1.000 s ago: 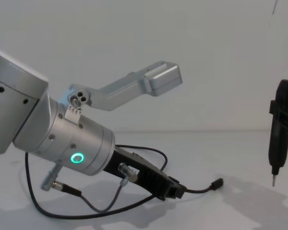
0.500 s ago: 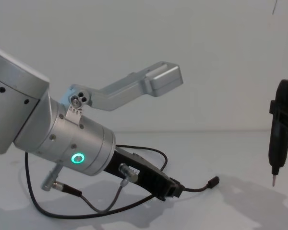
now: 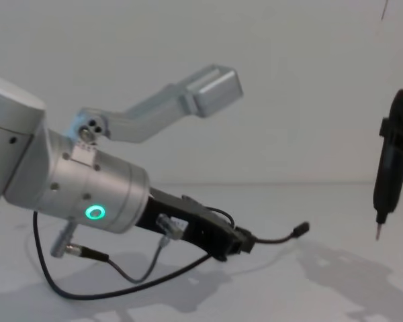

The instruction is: Pick up the data cable with the one hand.

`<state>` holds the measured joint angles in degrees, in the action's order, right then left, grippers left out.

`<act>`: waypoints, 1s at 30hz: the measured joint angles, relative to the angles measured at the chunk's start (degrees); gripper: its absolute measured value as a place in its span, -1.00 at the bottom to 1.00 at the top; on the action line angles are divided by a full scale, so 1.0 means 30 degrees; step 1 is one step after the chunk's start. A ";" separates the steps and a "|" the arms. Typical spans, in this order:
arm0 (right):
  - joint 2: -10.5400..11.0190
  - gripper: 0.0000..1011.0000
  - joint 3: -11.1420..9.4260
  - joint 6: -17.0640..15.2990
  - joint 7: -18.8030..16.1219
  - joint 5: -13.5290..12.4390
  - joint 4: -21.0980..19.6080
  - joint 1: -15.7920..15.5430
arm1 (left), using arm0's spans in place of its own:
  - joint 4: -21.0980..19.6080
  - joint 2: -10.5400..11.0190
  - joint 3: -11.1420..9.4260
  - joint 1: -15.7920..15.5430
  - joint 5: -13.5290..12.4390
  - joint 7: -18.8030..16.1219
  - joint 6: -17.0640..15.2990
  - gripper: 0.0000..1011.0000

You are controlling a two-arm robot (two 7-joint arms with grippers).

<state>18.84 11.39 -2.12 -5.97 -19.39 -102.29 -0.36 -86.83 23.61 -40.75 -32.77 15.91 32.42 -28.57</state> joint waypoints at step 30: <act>-0.0158 -0.45 -0.1176 -0.1412 -0.2402 -0.4169 -0.0679 0.1850 | -0.0662 0.2787 0.1072 -0.0114 0.1914 0.4017 0.3995 -0.93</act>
<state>18.37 7.86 -6.35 -13.18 -31.89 -104.32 5.19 -88.82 31.97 -37.54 -33.11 21.66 44.47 -16.59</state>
